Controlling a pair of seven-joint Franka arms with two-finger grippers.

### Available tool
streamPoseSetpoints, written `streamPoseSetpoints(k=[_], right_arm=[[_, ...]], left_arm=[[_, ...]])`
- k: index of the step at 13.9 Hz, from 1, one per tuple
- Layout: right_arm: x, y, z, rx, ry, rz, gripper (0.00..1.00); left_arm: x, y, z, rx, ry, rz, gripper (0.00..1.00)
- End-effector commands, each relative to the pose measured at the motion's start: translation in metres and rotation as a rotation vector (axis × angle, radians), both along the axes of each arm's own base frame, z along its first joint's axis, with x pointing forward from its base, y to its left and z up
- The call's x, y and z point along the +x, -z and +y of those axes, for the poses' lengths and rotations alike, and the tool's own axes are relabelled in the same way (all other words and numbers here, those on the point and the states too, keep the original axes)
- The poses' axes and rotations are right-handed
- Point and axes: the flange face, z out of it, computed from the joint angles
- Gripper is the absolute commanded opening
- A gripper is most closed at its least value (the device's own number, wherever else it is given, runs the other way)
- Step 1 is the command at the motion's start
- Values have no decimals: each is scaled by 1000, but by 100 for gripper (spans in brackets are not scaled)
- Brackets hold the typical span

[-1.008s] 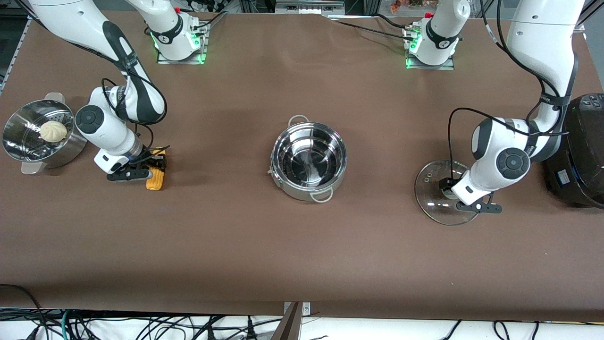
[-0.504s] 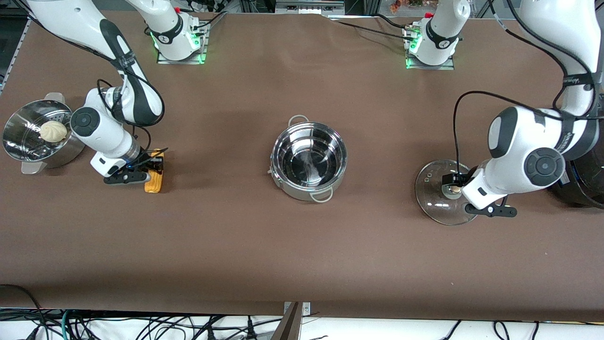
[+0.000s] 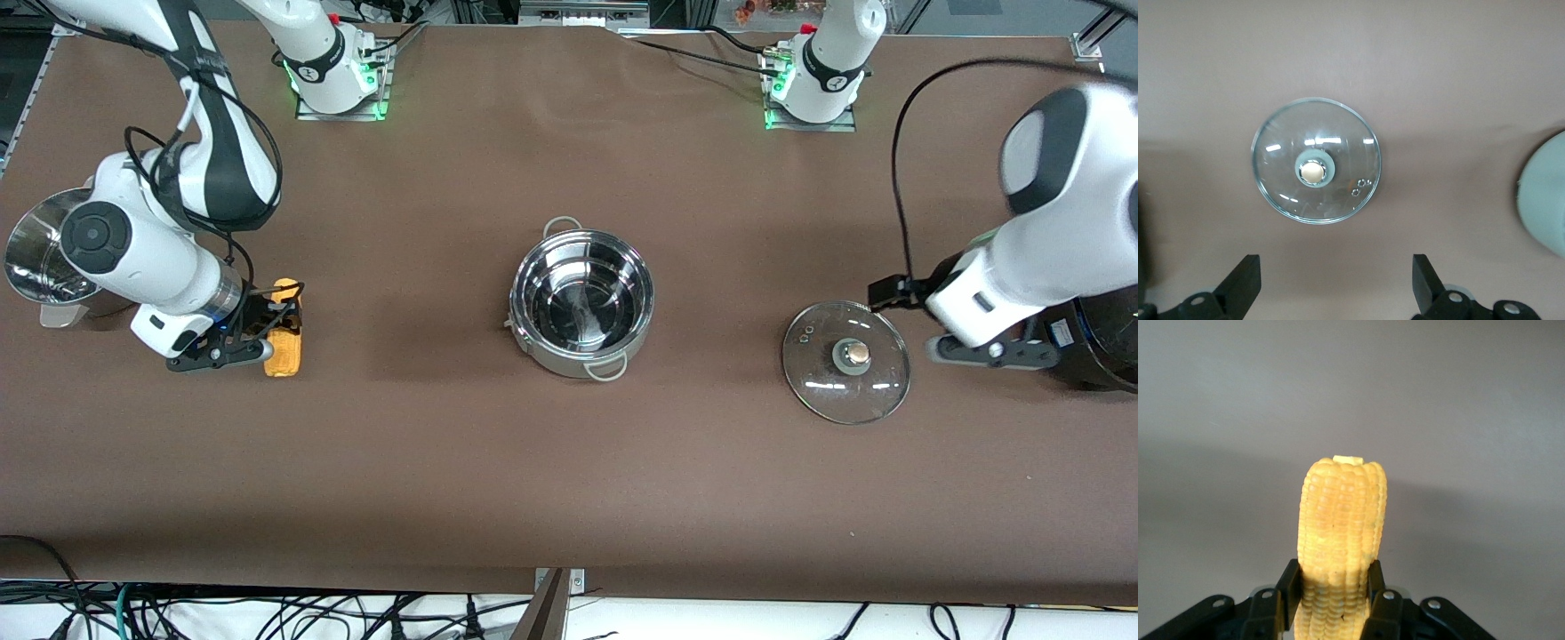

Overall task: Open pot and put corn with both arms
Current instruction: 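Carry the corn with the right gripper and lower it into the pot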

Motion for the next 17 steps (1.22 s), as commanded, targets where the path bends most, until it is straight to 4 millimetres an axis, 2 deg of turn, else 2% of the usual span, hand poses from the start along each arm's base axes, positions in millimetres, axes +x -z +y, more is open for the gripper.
streamPoseSetpoints(k=[1,3,6,7,8,11,13,14,17], right_arm=[[8,-28,47,30,27,10,45],[-1,-29,105,32,69,3,45],[-9,-39,192,53,89,-21,45],[-15,-33,221,54,111,-16,45],[-22,-28,252,61,136,-17,45],[-53,-8,356,81,209,-13,45],[-74,10,409,101,296,-17,45],[-85,22,430,114,330,-27,45],[-90,44,442,105,338,-51,45]], left_arm=[[-25,-61,12,-17,-26,-66,100],[-54,-73,26,-6,-43,-67,100],[-87,-72,19,-2,-29,-49,100],[-89,-71,16,-3,-18,-46,100],[-89,-69,21,-13,-27,-39,100],[-98,-70,11,-25,-11,-41,100],[-97,-71,10,-77,-22,-42,100],[-97,-71,9,-91,-25,-41,100],[-94,-68,11,-77,-25,-38,100]])
